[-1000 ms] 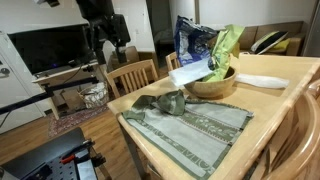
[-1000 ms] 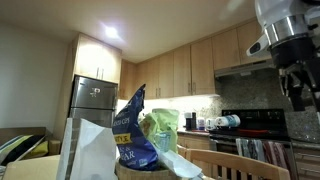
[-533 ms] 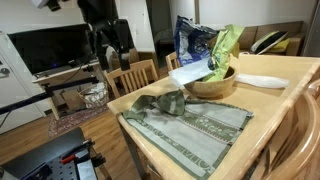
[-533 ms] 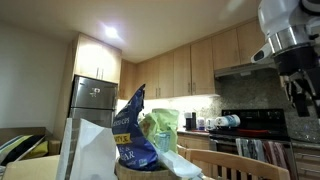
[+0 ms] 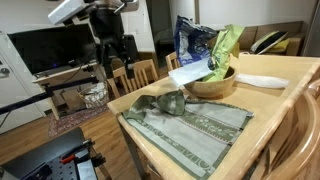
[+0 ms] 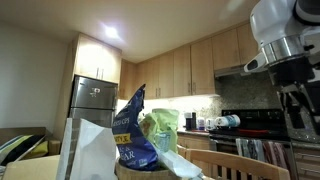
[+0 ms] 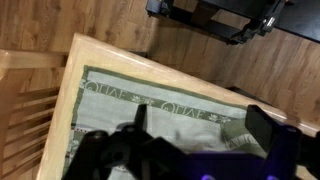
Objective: Slide the wooden bowl forward then unfold the towel
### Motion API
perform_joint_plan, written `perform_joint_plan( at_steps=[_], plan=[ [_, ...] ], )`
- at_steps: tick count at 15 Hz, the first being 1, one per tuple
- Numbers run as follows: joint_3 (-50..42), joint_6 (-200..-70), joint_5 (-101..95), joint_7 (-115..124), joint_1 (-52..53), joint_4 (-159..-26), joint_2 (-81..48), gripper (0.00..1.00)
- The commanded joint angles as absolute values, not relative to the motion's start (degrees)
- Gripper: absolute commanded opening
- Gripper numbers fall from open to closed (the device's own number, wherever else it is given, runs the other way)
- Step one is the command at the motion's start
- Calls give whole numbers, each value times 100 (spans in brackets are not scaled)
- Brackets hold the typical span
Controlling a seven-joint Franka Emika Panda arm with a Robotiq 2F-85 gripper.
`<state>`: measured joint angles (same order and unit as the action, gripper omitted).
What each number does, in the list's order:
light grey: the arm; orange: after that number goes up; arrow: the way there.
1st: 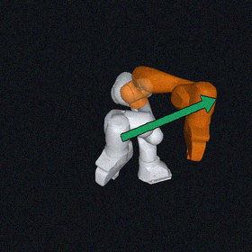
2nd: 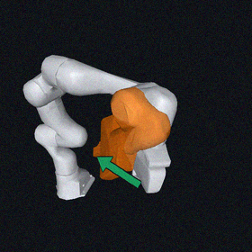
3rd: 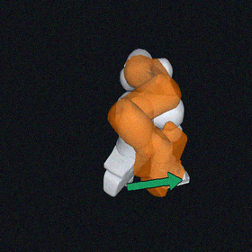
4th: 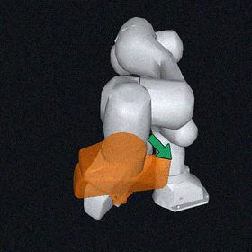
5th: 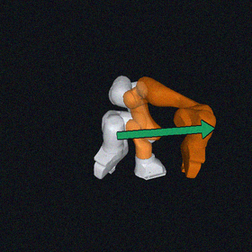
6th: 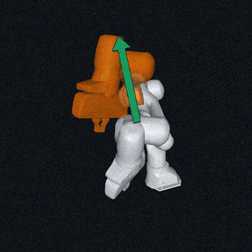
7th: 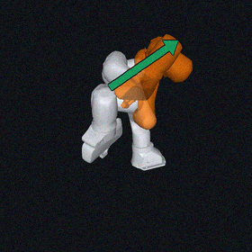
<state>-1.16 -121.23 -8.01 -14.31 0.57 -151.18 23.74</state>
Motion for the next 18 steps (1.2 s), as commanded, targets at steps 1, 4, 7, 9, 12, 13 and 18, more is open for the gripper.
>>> perform_joint_plan(
  at_steps=[1, 4, 7, 9, 12, 13, 18],
  plan=[
    [115, -12270, -936, -1112, 160, -14826, 1886, 100],
    [250, -12117, -816, -1020, 273, -14484, 1613, 100],
    [348, -11963, -718, -837, 358, -14012, 1318, 100],
    [378, -11911, -673, -717, 398, -13699, 1109, 100],
    [398, -11680, -549, -637, 428, -13239, 790, 100],
    [375, -12025, -714, -742, 397, -13667, 1088, 100],
    [373, -12002, -702, -745, 398, -13611, 998, 100]
  ],
)
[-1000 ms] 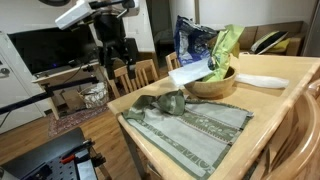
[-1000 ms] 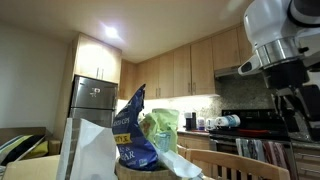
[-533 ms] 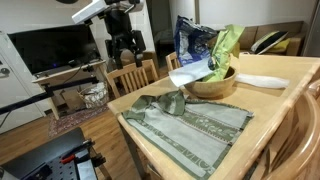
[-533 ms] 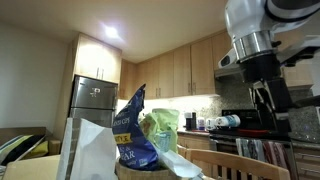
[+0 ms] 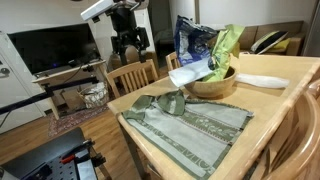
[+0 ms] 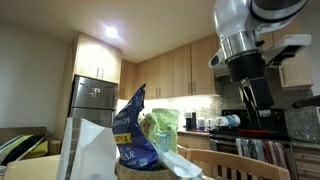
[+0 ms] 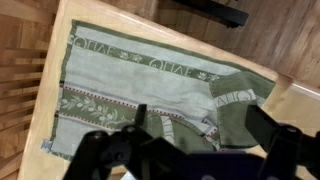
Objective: Slide the wooden bowl forward then unfold the towel
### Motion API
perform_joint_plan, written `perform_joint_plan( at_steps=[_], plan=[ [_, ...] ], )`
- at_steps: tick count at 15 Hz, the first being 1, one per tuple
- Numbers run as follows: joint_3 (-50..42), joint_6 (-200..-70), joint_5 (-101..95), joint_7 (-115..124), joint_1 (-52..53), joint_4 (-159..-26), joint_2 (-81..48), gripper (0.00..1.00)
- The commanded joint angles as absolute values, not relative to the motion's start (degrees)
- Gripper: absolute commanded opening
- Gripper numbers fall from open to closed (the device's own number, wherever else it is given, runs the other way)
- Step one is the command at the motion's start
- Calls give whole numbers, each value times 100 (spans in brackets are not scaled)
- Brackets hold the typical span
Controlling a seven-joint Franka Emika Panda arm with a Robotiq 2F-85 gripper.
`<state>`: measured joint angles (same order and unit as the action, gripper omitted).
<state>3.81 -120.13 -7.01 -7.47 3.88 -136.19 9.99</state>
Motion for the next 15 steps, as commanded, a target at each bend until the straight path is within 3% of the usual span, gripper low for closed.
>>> perform_joint_plan(
  at_steps=[1, 15],
  plan=[
    [379, -11945, -695, -781, 408, -13549, 885, 100],
    [214, -12145, -655, -188, 261, -12172, -1354, 100]
  ],
)
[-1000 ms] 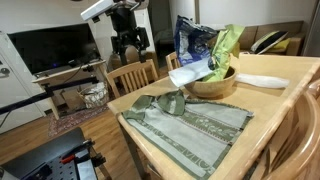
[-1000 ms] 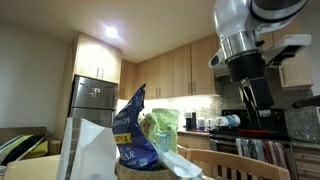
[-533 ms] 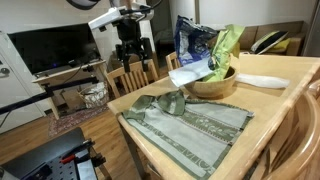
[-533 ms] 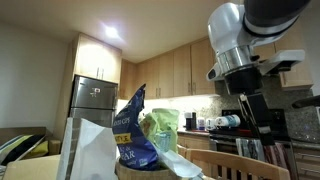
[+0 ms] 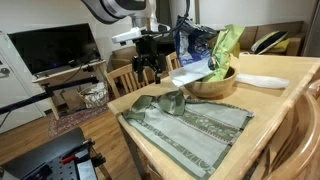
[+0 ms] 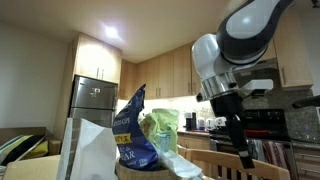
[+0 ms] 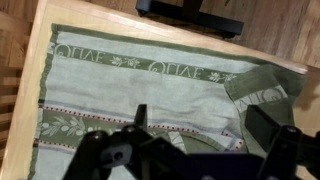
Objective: Slide the wooden bowl forward then unfold the towel
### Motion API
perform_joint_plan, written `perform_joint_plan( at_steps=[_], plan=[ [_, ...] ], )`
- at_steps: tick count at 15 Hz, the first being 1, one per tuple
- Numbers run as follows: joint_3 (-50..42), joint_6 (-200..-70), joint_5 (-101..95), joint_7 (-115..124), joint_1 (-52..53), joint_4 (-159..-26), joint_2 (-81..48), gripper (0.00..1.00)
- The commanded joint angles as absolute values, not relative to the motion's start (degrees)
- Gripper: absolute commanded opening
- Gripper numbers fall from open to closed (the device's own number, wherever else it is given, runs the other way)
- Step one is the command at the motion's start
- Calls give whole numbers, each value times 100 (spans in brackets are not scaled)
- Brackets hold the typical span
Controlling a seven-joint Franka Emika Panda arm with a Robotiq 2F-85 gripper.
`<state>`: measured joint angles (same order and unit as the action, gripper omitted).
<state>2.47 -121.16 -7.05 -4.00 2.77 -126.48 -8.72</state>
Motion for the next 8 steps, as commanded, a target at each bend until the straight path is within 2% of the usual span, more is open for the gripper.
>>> perform_joint_plan(
  at_steps=[1, 2, 3, 4, 5, 8],
  plan=[
    [189, -12151, -667, -131, 258, -12043, -1505, 100],
    [175, -12130, -656, -97, 258, -11934, -1623, 98],
    [160, -12163, -651, -101, 254, -11845, -1736, 74],
    [142, -12196, -652, -48, 259, -11760, -1836, 73],
    [136, -12199, -646, -57, 254, -11687, -1920, 67],
    [116, -12210, -663, -29, 264, -11507, -2122, 42]
  ],
)
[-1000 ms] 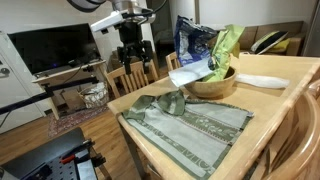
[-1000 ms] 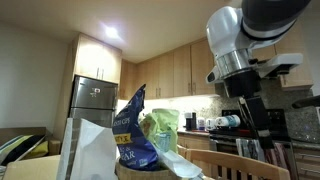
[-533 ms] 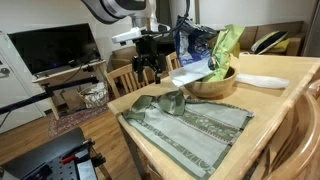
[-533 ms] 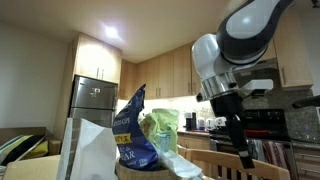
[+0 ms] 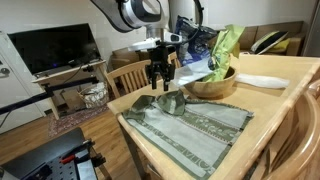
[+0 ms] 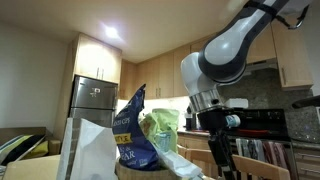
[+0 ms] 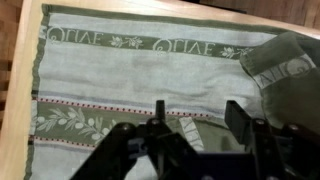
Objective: Slide the wooden bowl forward then unfold the towel
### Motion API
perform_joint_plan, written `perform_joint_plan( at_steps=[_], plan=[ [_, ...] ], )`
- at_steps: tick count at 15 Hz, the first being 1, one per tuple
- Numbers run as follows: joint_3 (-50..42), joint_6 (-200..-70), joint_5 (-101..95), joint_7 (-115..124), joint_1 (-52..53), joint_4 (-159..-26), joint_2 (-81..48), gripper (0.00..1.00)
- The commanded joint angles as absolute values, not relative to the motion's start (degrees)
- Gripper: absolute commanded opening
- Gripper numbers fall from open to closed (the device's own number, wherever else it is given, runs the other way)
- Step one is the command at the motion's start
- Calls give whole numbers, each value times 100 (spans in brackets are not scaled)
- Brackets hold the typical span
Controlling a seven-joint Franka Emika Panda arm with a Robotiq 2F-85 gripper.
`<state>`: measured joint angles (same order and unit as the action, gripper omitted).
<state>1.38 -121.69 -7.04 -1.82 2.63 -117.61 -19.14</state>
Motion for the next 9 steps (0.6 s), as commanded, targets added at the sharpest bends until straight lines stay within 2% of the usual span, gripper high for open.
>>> perform_joint_plan(
  at_steps=[1, 5, 6, 9],
  plan=[
    [107, -12224, -674, 0, 270, -11468, -2165, 35],
    [111, -12226, -568, -22, 240, -11268, -2321, 5],
    [124, -12222, -499, -44, 224, -11204, -2357, 0],
    [145, -12202, -360, -69, 231, -10965, -2498, 0]
  ],
)
